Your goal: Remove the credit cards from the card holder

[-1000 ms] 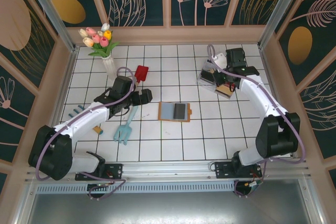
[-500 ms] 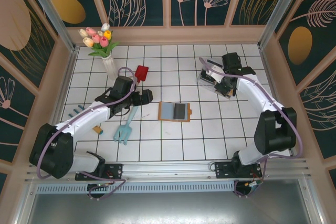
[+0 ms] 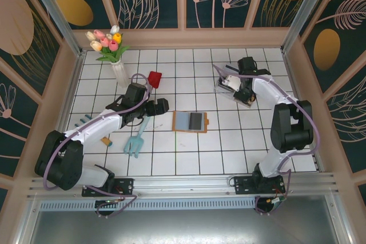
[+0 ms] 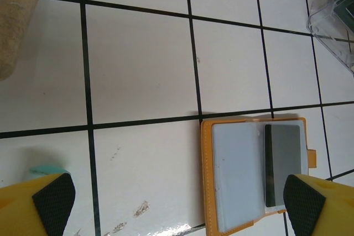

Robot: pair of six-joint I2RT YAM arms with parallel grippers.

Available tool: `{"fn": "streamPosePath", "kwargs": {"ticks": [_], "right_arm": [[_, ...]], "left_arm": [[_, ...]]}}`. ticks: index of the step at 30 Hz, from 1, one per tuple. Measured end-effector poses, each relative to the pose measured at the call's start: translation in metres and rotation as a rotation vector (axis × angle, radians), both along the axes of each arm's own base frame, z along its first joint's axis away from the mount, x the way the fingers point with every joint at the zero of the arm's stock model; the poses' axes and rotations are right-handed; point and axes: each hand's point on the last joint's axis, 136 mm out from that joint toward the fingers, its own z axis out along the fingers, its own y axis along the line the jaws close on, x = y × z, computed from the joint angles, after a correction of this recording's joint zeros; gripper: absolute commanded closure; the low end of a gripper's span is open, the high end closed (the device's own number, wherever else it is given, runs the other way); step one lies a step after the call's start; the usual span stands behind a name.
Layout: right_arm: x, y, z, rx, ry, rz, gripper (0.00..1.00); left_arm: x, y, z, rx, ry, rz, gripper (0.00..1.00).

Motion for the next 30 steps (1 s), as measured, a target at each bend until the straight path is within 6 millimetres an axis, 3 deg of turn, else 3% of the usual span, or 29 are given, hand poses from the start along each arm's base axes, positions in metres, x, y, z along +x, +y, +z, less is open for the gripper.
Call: {"fn": "streamPosePath", "kwargs": {"ticks": [10, 16, 23, 30], "right_arm": [[0.007, -0.001, -0.014, 0.003, 0.016, 0.017, 0.95], [0.013, -0.003, -0.013, 0.017, -0.001, 0.009, 0.93], [0.014, -0.002, -0.013, 0.028, -0.004, 0.012, 0.82], [0.015, 0.0, -0.013, 0.038, -0.009, 0.014, 0.81]], "left_arm": [[0.002, -0.005, 0.001, -0.028, 0.001, 0.001, 0.01], [0.001, -0.009, 0.001, -0.061, 0.007, -0.007, 0.02], [-0.002, -0.01, -0.001, -0.067, 0.019, -0.012, 0.01], [-0.004, -0.011, -0.001, -0.075, 0.023, -0.02, 0.02]]}}
